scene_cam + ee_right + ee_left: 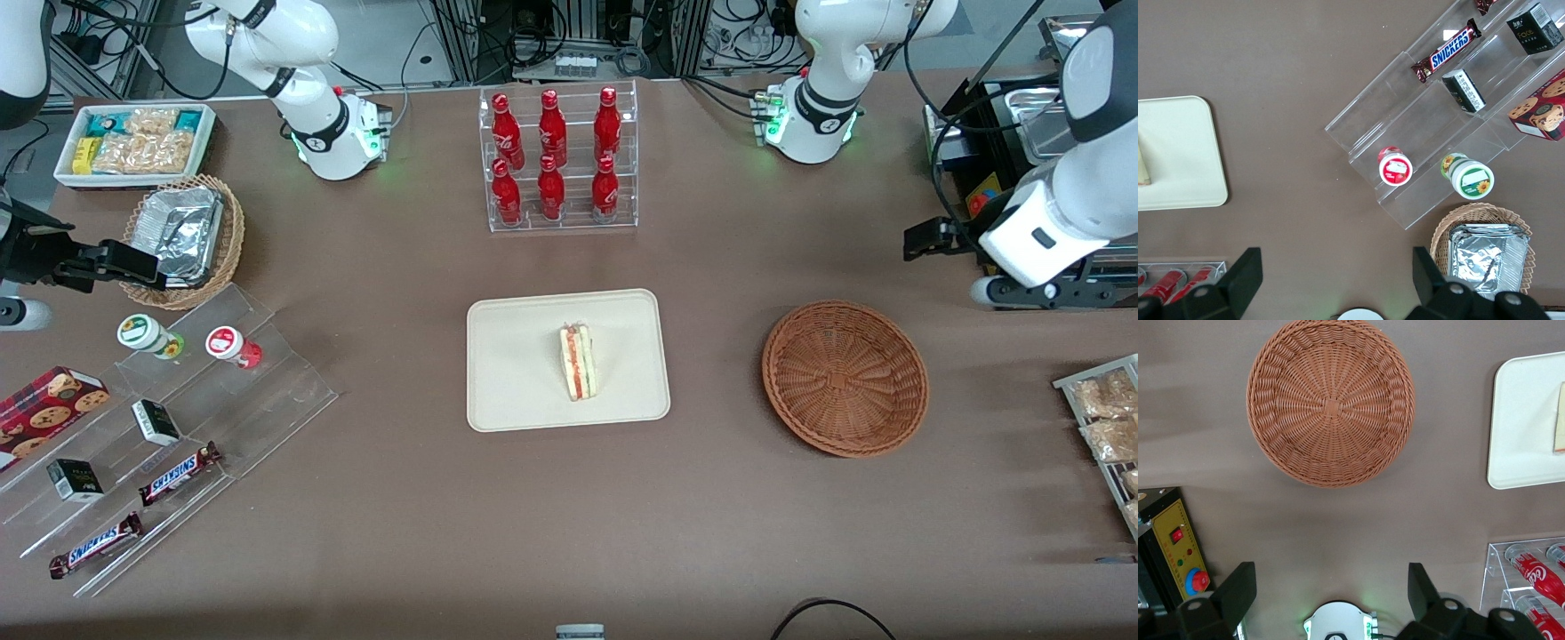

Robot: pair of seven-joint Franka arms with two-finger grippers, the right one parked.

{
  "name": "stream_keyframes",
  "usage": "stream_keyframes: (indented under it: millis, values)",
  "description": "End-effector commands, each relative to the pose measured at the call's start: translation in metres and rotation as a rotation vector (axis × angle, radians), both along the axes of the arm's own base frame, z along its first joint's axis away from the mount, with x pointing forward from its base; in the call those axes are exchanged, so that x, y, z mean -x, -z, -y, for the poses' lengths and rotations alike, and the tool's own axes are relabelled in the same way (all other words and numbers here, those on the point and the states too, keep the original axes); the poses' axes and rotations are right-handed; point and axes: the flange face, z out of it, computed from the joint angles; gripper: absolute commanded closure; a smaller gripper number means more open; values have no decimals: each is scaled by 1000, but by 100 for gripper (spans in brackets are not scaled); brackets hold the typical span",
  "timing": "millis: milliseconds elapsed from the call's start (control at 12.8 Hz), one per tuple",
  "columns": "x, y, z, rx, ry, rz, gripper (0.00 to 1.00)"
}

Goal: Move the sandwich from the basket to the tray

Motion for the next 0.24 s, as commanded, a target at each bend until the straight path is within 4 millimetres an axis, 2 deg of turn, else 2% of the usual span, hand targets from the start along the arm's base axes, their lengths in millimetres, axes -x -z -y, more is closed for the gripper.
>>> stream_keyframes:
  millis: [0, 157]
  values:
    - [20, -19, -6, 5, -2, 6, 0]
    - [19, -23, -13, 0, -13, 15, 0]
